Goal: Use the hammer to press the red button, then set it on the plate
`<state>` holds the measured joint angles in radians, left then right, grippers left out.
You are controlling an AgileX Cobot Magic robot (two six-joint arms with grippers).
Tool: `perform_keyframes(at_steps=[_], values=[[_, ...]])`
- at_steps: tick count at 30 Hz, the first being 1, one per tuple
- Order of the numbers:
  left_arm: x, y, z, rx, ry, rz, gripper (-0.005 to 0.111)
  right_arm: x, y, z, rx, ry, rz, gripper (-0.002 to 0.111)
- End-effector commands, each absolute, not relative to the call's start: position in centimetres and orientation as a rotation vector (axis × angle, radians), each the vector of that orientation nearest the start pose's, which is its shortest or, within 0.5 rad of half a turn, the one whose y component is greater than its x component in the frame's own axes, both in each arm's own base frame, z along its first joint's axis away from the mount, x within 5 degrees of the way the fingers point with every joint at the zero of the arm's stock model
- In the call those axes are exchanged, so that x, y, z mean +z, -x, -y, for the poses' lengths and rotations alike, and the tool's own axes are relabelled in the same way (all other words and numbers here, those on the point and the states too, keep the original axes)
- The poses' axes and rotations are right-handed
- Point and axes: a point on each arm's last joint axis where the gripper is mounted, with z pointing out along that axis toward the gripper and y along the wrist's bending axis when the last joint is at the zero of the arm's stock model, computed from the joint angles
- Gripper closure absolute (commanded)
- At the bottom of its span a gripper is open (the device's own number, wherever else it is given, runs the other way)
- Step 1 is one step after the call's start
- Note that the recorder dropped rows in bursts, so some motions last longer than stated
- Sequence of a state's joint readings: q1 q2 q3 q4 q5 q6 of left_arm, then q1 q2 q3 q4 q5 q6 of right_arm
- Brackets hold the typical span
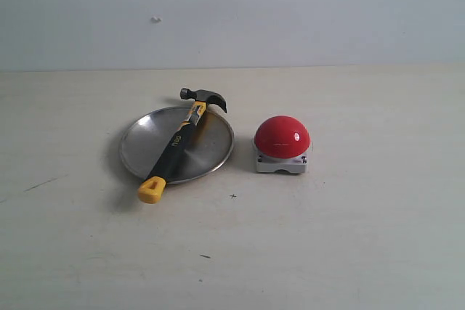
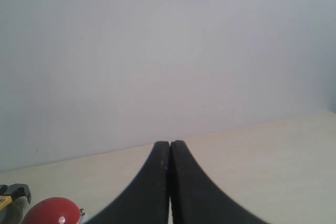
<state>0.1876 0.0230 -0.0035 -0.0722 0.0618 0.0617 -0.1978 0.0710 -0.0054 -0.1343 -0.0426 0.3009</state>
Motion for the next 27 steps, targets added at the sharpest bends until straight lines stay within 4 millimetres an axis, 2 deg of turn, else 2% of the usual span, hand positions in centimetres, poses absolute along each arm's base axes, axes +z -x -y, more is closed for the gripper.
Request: perform_keyframes(at_steps=[1,27], values=[[20.73,-5.64,-1.10,0.143,0.156,-1.547,0.107,21.26,-6.10,1.21,-0.026,-0.274,-1.489,0.108],[20.73,-5.63,-1.12,0.121,0.180,-1.544,0.107,21.15,-6.11,1.23,-0.027,-0.278,-1.501,0.108]])
